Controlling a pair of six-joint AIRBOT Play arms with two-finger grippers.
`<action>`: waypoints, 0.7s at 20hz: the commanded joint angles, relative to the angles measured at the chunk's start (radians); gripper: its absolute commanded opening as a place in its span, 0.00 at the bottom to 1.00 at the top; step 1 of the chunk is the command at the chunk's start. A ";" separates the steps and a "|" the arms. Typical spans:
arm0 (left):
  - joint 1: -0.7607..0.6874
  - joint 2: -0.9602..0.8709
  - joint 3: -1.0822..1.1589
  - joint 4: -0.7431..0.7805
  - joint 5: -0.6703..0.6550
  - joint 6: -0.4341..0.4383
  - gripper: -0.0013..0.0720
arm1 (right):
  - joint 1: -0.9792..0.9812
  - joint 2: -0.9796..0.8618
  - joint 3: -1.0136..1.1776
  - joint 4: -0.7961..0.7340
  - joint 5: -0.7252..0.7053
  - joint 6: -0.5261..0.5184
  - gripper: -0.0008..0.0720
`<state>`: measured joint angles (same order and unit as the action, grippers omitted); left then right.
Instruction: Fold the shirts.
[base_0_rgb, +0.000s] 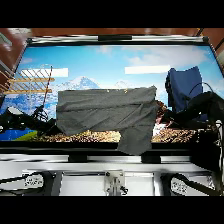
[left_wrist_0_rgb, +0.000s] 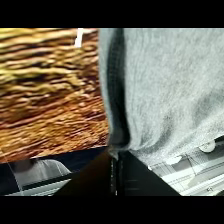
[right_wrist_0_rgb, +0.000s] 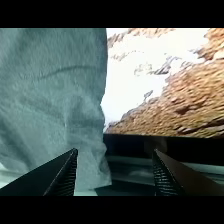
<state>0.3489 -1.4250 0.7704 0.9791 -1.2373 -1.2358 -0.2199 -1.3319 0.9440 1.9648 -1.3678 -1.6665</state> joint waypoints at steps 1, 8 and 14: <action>-0.005 0.000 -0.002 -0.016 0.003 0.020 0.07 | 0.079 0.001 -0.111 0.009 0.070 -0.024 0.82; -0.005 0.002 -0.002 -0.016 0.005 0.041 0.07 | 0.103 0.000 -0.227 0.130 0.219 0.000 0.76; -0.005 0.002 0.017 -0.016 0.006 0.056 0.07 | 0.104 -0.028 -0.240 0.200 0.243 -0.010 0.47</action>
<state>0.3443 -1.4242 0.7780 0.9634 -1.2316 -1.1915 -0.1177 -1.3483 0.7124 2.1300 -1.1481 -1.6691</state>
